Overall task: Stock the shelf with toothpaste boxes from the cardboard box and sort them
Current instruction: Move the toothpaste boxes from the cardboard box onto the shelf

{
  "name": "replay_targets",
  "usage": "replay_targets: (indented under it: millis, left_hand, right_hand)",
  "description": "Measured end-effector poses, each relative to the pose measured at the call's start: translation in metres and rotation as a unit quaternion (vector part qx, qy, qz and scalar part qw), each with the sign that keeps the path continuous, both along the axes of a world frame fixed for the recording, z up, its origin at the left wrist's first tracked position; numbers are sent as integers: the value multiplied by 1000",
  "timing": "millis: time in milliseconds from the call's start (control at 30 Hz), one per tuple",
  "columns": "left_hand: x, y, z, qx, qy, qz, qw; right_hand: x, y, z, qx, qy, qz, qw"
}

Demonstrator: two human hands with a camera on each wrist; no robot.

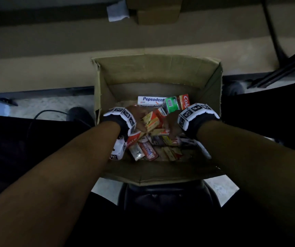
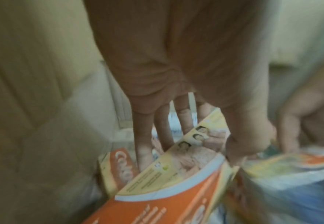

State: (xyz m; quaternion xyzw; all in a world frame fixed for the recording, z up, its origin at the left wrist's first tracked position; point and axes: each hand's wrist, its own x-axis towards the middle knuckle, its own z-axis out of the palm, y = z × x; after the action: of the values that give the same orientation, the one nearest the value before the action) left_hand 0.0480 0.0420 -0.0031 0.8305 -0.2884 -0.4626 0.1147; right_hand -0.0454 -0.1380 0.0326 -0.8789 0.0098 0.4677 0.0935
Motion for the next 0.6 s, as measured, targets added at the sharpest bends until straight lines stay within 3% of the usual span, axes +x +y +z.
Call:
replay_targets:
  millis: [100, 267, 467, 600]
  left_hand:
    - [3, -8, 19, -32, -20, 75, 996]
    - [-6, -18, 47, -73, -50, 108, 990]
    - [-27, -20, 78, -185, -46, 253, 948]
    - [-33, -21, 110, -226, -70, 265, 935]
  right_hand:
    - [-8, -10, 14, 25, -13, -50, 998]
    - [-21, -21, 30, 73, -132, -139, 979]
    - [-29, -21, 54, 118, -204, -205, 950]
    - [-31, -16, 73, 163, -261, -253, 917]
